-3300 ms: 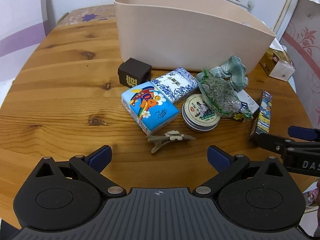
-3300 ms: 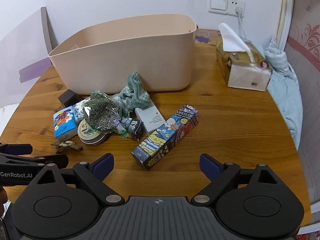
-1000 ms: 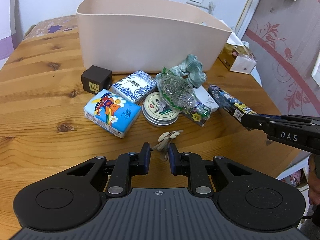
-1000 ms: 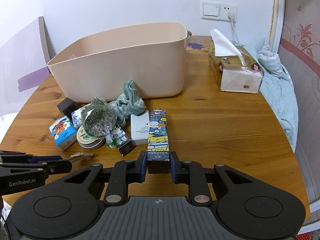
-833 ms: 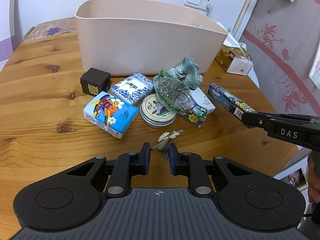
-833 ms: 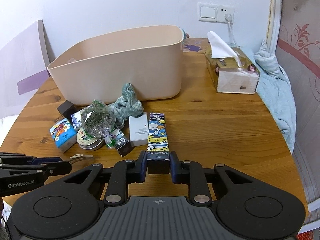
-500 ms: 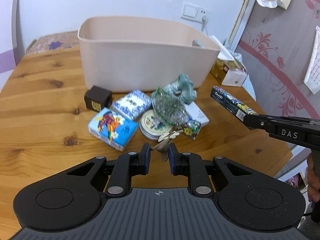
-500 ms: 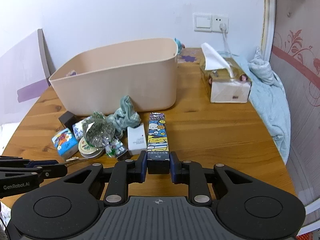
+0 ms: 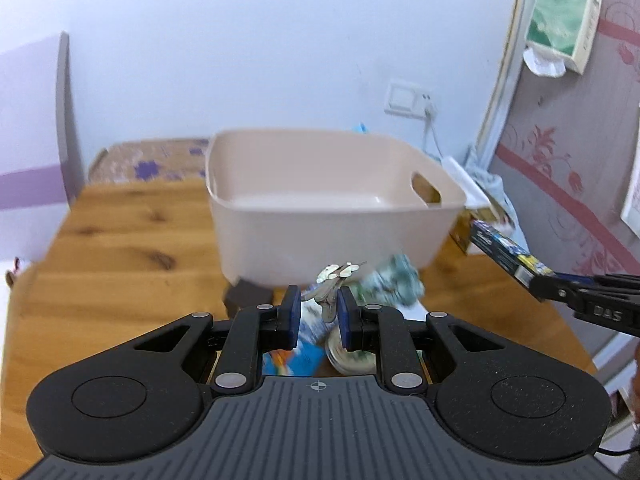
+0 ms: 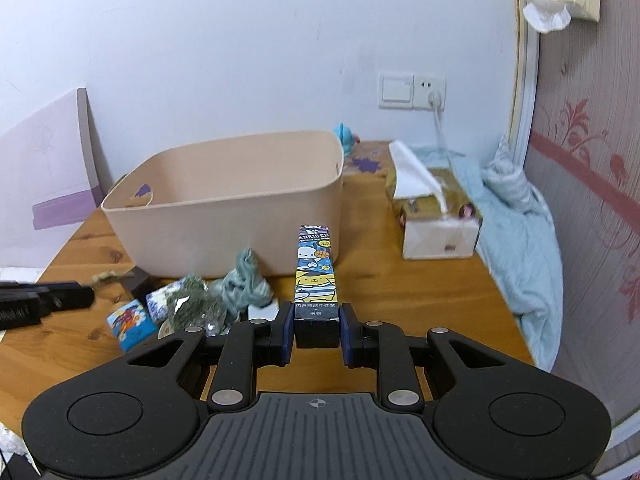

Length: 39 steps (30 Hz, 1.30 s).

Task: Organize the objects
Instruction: 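Carry the hair clip and tube box over the beige bin with both tools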

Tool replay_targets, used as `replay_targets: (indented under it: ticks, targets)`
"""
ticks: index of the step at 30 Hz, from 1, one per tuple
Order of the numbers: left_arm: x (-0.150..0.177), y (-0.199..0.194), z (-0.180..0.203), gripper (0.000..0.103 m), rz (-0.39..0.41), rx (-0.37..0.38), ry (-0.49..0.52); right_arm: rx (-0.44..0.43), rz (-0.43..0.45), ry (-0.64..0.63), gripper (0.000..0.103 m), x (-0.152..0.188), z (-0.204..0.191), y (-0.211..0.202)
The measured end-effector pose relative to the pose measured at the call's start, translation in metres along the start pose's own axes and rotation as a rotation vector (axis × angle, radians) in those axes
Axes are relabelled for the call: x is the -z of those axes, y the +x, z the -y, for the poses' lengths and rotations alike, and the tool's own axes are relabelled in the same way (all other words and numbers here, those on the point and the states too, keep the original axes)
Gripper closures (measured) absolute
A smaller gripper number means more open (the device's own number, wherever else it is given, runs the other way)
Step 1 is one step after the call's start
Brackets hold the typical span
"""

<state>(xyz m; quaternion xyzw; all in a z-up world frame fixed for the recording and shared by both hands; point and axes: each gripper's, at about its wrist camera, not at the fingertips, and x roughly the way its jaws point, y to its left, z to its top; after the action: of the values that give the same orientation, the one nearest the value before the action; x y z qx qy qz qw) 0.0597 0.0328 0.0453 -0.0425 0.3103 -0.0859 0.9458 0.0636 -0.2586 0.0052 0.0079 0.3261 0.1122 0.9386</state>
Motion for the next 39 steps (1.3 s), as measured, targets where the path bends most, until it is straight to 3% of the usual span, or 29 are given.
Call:
replay_targets:
  ticks: [10, 18, 26, 39]
  targets:
    - [-0.044, 0.000, -0.005, 0.084, 0.115, -0.051, 0.021, -0.051, 0.108, -0.038, 0.080, -0.040, -0.003, -0.015]
    - [-0.079, 0.024, -0.016, 0.084, 0.161, -0.103, 0.034, -0.072, 0.140, -0.062, 0.080, -0.070, -0.015, 0.004]
    - [-0.103, 0.082, -0.028, 0.084, 0.085, -0.144, 0.045, -0.091, 0.121, -0.074, 0.080, -0.088, -0.024, 0.043]
    - [-0.092, 0.150, -0.021, 0.084, -0.081, -0.129, 0.079, -0.064, 0.031, -0.085, 0.080, -0.100, -0.022, 0.098]
